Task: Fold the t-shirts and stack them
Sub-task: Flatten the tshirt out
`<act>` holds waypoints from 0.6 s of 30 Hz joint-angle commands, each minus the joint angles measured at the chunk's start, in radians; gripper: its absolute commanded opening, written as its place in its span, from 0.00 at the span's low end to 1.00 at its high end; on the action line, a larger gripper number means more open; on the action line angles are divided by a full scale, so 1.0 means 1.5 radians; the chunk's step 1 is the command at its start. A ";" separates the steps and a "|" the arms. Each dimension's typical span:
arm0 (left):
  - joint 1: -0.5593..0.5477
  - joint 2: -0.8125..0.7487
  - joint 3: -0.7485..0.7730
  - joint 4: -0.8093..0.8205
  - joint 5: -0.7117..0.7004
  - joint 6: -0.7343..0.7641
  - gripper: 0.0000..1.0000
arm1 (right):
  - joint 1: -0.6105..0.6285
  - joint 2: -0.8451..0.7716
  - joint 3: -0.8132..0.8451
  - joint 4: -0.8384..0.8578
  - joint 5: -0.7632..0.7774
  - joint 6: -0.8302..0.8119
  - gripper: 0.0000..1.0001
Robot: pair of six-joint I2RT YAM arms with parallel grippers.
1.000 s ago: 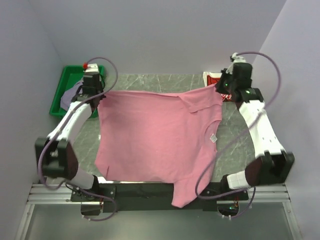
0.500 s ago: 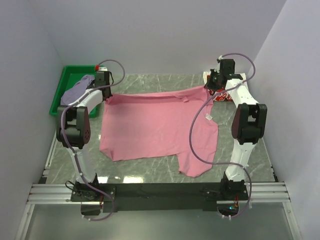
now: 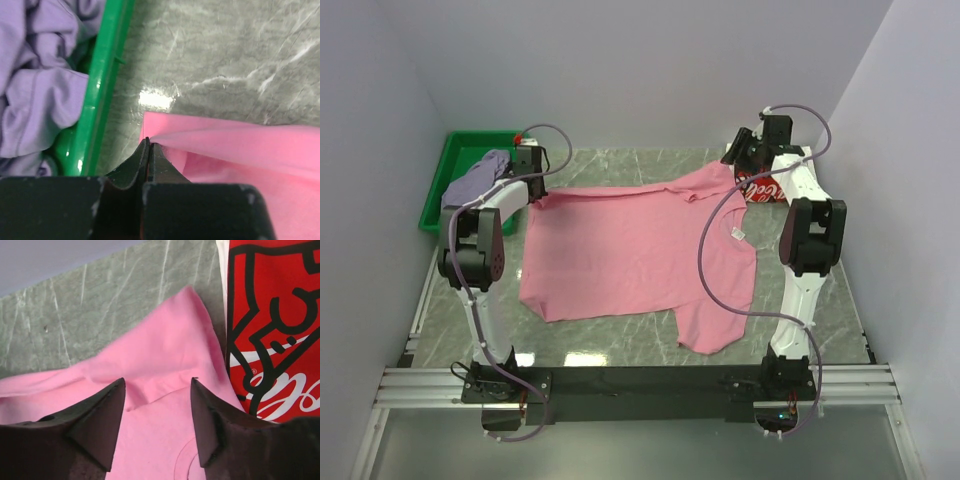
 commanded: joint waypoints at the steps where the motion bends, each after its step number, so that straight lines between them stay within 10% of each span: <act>1: 0.005 0.009 0.033 0.016 0.015 -0.010 0.01 | -0.004 -0.001 0.015 0.045 0.010 0.003 0.63; 18: 0.007 0.022 0.042 -0.002 0.038 -0.028 0.01 | -0.010 0.024 -0.052 0.075 0.075 0.101 0.54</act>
